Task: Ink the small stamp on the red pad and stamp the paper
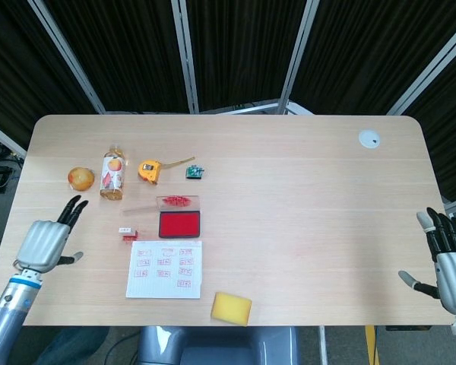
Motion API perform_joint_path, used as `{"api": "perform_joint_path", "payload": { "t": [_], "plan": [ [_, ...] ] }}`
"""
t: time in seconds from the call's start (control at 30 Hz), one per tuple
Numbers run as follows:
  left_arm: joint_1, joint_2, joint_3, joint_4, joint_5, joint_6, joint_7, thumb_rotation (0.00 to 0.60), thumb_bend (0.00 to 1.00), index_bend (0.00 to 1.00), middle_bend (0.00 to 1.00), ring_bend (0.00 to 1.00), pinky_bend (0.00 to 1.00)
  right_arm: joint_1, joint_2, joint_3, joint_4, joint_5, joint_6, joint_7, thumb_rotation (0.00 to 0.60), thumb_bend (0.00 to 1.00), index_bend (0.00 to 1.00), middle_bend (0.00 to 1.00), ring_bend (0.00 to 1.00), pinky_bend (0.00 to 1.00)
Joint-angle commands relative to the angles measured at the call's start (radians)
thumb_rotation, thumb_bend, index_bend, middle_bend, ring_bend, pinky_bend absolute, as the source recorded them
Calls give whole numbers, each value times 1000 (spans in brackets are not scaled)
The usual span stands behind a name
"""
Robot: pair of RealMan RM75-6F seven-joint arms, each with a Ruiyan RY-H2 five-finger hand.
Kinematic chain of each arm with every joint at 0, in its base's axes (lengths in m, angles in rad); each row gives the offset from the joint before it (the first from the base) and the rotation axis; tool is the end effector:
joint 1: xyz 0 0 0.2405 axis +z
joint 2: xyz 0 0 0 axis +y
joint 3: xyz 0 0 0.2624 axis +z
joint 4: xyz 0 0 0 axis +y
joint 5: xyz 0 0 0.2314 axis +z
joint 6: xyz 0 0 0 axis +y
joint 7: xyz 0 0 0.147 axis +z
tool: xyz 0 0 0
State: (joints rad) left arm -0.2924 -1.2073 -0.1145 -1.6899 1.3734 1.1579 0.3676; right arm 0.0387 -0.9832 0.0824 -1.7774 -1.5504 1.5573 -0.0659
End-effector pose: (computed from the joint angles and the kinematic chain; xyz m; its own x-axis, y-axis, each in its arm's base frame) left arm -0.2735 0.2541 0.0743 0.5686 0.1777 0.8032 0.8213 -0.1784 -0.5419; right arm -0.2942 -0.1768 0.1811 0.4278 0.0833 0.9000 -0.9019 -0.0271 0.4312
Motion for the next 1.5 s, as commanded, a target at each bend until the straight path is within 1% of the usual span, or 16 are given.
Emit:
{"api": "perform_joint_path", "payload": {
  "t": [0.03,0.2,0.27,0.33,0.47,0.53,0.67,0.87,1.0,1.5],
  "plan": [
    [-73,-99,-32,78,-81,-86,17,600,0,95,17,825,781,7,-7,8,5,16,-11,-9,600,0,0,0,0,0],
    [-114,-174,-40,154,-124,-142,-14,600,4,171,104,847,800,16,-15,17,17,47,-29,-24,600,0,0,0,0,0],
    [-132,-209,-43,199,-136,-171,-52,600,38,242,192,851,802,20,-19,23,25,67,-39,-25,600,0,0,0,0,0],
    [-143,-233,-45,233,-132,-184,-92,600,72,285,259,854,804,21,-21,27,31,81,-43,-25,600,0,0,0,0,0],
    [-156,-266,-38,291,-113,-182,-122,600,133,316,330,856,805,23,-22,32,39,97,-48,-24,600,0,0,0,0,0],
    [-162,-279,-34,315,-112,-184,-126,600,151,320,350,856,806,24,-23,33,43,103,-52,-24,600,0,0,0,0,0],
    [-173,-301,-25,341,-117,-196,-140,600,184,352,374,856,805,24,-24,33,49,109,-55,-24,600,0,0,0,0,0],
    [-182,-330,-14,374,-110,-183,-116,600,239,396,410,856,805,24,-24,35,52,115,-54,-18,600,0,0,0,0,0],
    [-186,-350,-7,395,-113,-179,-113,600,240,416,421,856,805,25,-24,37,57,123,-59,-17,600,0,0,0,0,0],
    [-198,-391,2,456,-119,-170,-116,600,249,437,442,857,805,31,-27,43,65,145,-71,-9,600,0,0,0,0,0]
  ]
}}
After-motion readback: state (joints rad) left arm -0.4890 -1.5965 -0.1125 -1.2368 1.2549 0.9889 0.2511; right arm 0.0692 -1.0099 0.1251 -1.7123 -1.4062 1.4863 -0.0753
